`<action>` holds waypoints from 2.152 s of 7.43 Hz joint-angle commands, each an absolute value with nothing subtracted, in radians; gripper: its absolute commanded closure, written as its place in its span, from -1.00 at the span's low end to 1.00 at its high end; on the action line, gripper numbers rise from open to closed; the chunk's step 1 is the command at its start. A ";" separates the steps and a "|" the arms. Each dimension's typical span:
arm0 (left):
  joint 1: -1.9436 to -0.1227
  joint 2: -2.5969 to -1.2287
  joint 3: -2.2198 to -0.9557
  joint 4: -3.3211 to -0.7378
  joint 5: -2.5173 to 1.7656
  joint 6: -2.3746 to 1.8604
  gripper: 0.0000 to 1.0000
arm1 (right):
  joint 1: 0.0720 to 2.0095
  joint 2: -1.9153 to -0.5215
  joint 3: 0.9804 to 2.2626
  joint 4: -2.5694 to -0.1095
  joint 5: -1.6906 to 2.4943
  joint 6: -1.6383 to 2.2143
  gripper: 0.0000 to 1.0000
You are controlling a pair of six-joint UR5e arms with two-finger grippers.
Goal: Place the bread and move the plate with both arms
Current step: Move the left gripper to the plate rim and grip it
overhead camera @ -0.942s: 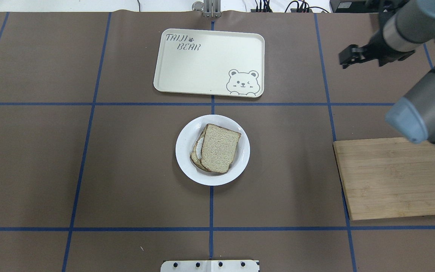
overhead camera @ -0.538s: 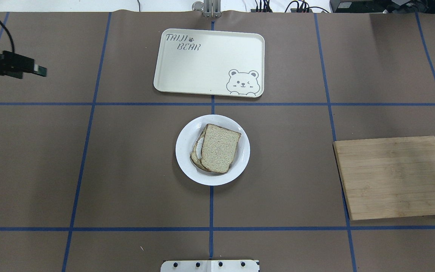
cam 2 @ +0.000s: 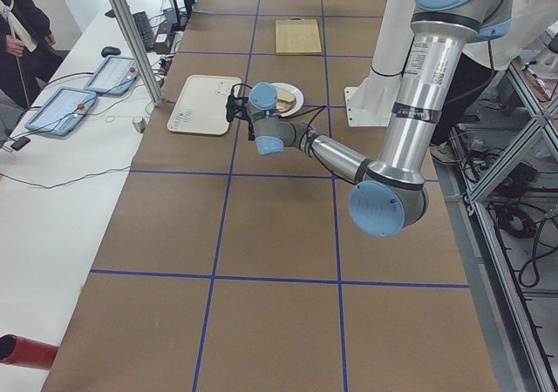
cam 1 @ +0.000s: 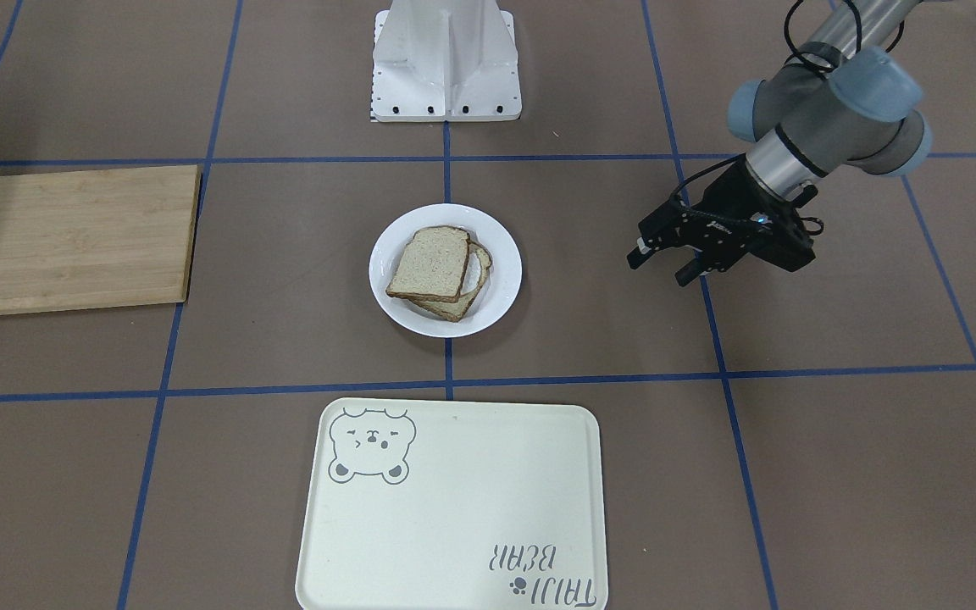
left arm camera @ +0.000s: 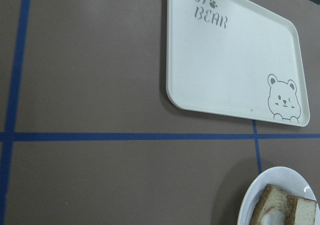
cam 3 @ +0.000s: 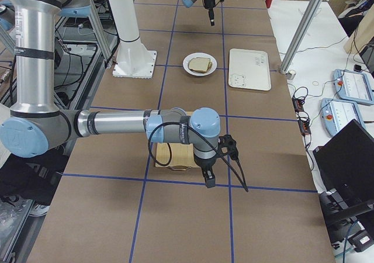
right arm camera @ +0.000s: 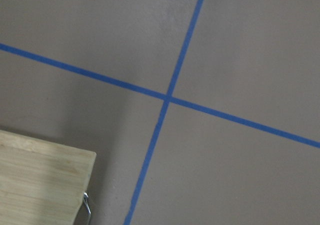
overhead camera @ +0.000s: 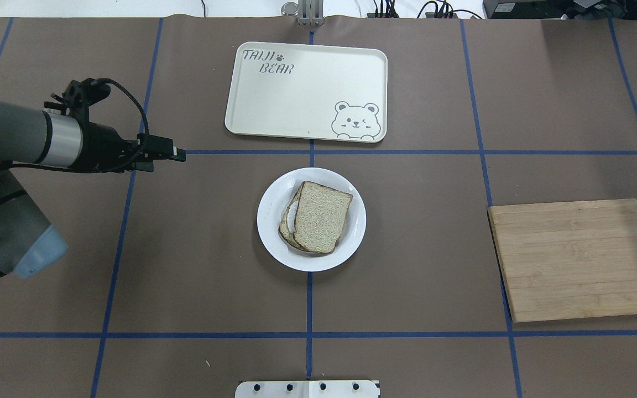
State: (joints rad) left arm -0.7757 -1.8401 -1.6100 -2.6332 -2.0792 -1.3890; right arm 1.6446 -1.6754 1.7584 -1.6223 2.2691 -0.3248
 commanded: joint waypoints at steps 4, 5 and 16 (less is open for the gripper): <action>-0.527 -1.969 -1.401 -2.911 -1.861 -1.568 -0.29 | 1.654 -1.690 1.769 -1.631 2.293 -0.322 -1.00; -0.502 -1.983 -1.405 -2.918 -1.841 -1.571 0.04 | 1.654 -1.690 1.769 -1.631 2.293 -0.322 -1.00; -0.414 -2.043 -1.327 -2.953 -1.769 -1.601 0.25 | 1.654 -1.690 1.761 -1.631 2.296 -0.322 -1.00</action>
